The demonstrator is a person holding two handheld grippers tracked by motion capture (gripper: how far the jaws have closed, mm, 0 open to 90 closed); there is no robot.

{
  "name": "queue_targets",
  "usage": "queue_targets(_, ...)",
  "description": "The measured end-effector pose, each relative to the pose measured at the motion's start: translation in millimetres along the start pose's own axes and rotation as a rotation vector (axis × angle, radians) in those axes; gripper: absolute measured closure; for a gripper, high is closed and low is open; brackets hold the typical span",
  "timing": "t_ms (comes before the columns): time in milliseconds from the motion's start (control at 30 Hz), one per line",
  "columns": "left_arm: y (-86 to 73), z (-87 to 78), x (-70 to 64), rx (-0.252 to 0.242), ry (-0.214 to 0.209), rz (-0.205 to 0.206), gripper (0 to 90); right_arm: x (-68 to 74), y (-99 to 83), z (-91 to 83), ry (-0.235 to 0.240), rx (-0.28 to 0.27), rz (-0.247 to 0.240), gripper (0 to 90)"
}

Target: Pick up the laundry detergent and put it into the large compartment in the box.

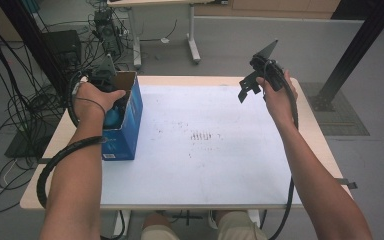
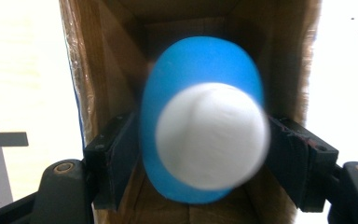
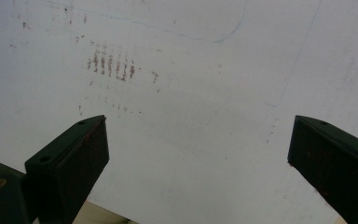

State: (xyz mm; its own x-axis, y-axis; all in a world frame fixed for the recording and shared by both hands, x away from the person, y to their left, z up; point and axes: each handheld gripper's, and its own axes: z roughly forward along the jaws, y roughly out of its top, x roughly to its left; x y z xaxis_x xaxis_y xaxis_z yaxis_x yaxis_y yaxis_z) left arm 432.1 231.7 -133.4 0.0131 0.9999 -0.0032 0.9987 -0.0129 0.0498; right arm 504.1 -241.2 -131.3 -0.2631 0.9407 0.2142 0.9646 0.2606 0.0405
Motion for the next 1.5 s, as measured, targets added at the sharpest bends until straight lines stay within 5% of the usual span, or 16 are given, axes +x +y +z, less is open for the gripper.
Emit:
queue_targets(500,-9.2,-58.7,-10.1,-0.060,0.033,0.113,22.8,-1.1,-0.7,-0.1,0.002,-0.002,0.000,5.0)
queue_targets(733,-4.4,-86.2,-38.4,-0.107,0.041,0.269,20.6,0.9,3.1,2.3,-0.003,0.010,0.004,5.0)
queue_targets(900,2.5,-97.8,-71.7,-0.128,0.039,0.421,17.1,-0.8,5.6,3.0,-0.005,0.014,0.009,5.0)
queue_targets(1133,7.4,-95.4,-116.9,-0.128,0.030,0.602,12.1,-8.3,5.3,2.2,-0.002,0.016,0.027,5.0)
queue_targets(1500,0.2,-93.0,-166.2,-0.152,-0.010,0.893,10.6,-17.8,6.3,1.9,0.006,0.027,0.049,5.0)
